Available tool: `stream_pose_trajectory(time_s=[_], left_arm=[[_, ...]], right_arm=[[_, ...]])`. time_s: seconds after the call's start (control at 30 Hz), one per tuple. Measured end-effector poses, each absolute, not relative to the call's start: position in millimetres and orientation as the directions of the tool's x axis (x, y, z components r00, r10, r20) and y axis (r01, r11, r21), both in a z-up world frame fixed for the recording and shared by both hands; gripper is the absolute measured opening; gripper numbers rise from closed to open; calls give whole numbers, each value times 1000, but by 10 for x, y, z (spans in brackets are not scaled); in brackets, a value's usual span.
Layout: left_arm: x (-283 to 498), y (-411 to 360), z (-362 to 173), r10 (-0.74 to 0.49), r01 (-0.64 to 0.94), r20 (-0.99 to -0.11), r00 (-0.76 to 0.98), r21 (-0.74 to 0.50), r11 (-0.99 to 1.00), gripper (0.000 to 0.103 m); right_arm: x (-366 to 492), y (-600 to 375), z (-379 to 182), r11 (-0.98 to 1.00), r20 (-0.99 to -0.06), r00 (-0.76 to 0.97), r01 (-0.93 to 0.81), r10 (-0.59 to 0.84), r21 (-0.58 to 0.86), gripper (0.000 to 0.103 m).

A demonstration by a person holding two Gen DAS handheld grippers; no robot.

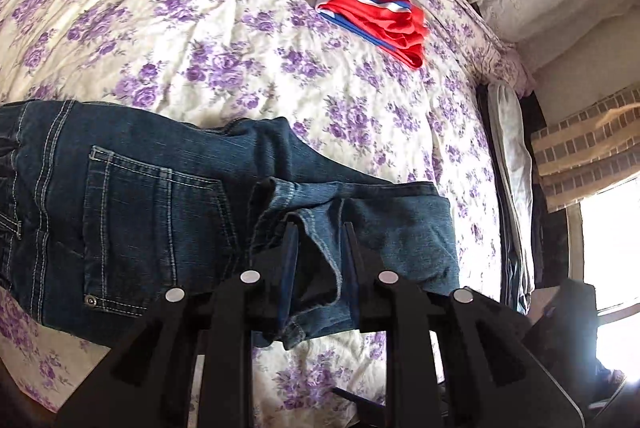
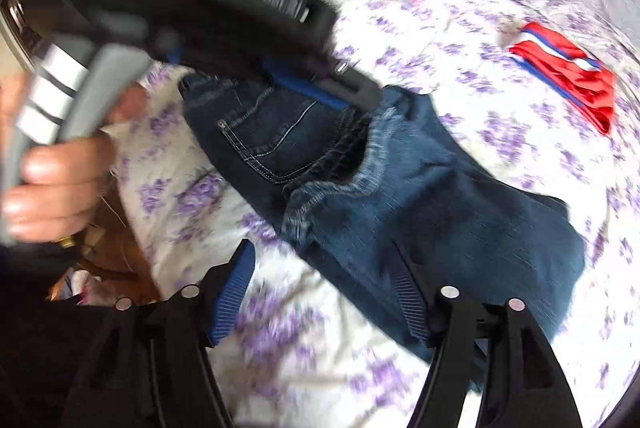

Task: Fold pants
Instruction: 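Lay the hems over the seat with the right tool while the left tool holds the waistband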

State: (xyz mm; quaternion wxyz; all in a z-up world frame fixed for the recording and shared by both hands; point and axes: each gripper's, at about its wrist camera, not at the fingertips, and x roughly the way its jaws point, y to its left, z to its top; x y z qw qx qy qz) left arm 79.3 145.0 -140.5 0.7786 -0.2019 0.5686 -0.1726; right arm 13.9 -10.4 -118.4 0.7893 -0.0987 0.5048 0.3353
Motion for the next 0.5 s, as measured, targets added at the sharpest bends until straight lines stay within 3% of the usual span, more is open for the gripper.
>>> stream_pose_trajectory(time_s=[0.1, 0.2, 0.37, 0.5], left_arm=[[728, 1237, -1356, -535, 98, -802, 267, -530, 843, 21], [705, 957, -1475, -524, 144, -827, 205, -504, 852, 21], [808, 653, -1962, -414, 164, -904, 112, -394, 904, 21], [861, 710, -2101, -423, 152, -901, 96, -406, 901, 21]], right_arm=[[32, -700, -859, 803, -837, 310, -550, 452, 230, 69], [55, -1171, -735, 884, -858, 361, -423, 365, 198, 17], [195, -1318, -790, 922, -864, 394, -343, 315, 179, 17], [393, -1105, -1118, 924, -904, 317, -339, 288, 175, 17]])
